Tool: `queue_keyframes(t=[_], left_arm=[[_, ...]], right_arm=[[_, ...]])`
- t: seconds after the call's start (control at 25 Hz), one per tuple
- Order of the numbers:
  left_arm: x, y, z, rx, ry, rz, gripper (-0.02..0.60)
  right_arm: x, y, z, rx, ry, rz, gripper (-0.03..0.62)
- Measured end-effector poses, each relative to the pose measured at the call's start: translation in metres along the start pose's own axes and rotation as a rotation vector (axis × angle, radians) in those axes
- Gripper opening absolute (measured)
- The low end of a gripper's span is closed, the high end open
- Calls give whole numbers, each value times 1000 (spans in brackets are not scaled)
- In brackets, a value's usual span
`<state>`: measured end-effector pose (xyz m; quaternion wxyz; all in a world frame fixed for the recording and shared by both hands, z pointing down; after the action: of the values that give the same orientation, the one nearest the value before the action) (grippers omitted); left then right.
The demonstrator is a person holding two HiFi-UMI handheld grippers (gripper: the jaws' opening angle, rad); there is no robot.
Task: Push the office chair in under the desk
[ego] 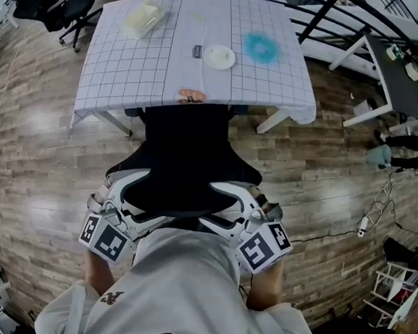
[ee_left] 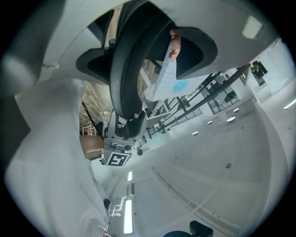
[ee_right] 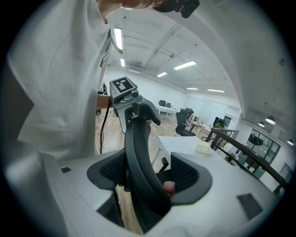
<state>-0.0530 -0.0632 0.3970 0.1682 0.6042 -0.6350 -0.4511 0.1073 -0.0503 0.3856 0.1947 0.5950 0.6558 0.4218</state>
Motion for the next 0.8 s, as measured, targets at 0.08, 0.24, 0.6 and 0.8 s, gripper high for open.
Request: queue_keyframes(t=[0.08, 0.24, 0.6, 0.8], left_arm=[[5, 2, -3, 6, -7, -8, 419], [15, 2, -10, 26, -7, -16, 419], [38, 1, -19, 14, -13, 8, 420], [45, -1, -27, 19, -2, 31, 423]], right_arm=[[-6, 1, -3, 6, 3, -3, 313], [-18, 3, -7, 34, -4, -10, 311], [-44, 5, -10, 8, -17, 7, 313], [-56, 8, -9, 0, -35, 17, 311]])
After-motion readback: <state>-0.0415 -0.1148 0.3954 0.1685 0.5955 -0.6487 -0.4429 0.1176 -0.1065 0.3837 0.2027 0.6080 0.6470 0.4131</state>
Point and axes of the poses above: the fingertips, and each gripper's own axes: z backward along the fingers, x to its left, y out of its underside, the point moved 6 cm from there along z, backward along the fingers, and after that the axes turned 4 degrees about x, right-handed, at the moved point
